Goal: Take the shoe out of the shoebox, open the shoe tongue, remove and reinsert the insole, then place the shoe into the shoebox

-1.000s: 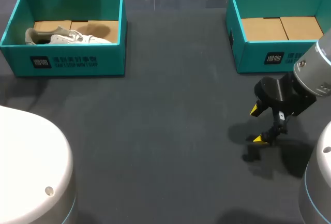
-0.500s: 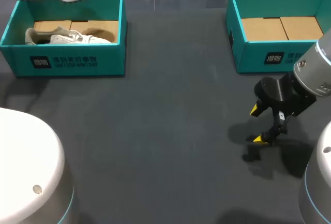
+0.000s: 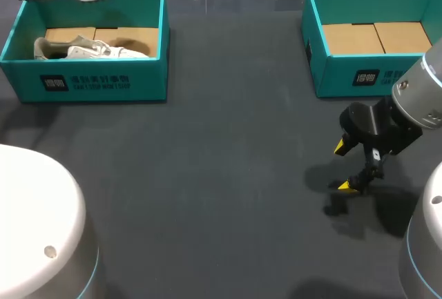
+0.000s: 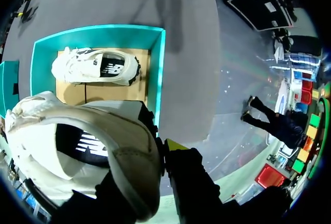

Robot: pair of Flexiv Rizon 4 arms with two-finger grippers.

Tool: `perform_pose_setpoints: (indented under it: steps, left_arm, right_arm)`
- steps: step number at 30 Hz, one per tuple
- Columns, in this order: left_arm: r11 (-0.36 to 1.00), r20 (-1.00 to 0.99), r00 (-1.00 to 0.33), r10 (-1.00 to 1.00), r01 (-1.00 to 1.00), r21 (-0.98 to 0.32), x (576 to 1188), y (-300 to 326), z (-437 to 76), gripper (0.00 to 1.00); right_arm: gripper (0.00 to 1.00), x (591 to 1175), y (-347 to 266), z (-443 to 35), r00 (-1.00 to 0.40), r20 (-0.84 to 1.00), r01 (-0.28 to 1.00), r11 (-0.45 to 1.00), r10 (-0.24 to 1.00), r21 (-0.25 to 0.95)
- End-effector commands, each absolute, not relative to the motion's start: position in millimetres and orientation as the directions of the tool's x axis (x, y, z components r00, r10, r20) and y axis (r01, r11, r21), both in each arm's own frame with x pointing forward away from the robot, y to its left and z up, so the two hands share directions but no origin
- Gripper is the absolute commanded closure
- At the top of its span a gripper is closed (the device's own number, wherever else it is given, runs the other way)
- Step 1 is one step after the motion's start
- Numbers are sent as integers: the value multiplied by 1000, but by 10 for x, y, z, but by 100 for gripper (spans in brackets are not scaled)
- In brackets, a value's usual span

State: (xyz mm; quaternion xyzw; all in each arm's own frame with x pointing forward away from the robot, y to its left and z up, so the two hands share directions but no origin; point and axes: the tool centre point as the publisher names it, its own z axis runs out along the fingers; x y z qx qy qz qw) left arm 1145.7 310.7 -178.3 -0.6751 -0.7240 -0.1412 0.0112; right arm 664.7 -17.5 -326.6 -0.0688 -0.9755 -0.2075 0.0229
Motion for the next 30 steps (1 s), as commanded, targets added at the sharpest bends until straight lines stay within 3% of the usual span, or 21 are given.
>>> perform_pose_setpoints:
  steps: [1, 30]
  left_arm:
    - [41, 224, -71, 972, 990, 134, 11649, 3041, -2010, 100]
    - [28, 249, -43, 968, 998, 65, 11628, 2945, -2860, 100]
  right_arm:
    - [0, 6627, -181, -3258, -990, 71, 144, 905, 126, 401]
    - [0, 6627, -181, -3258, -990, 71, 144, 905, 126, 401]
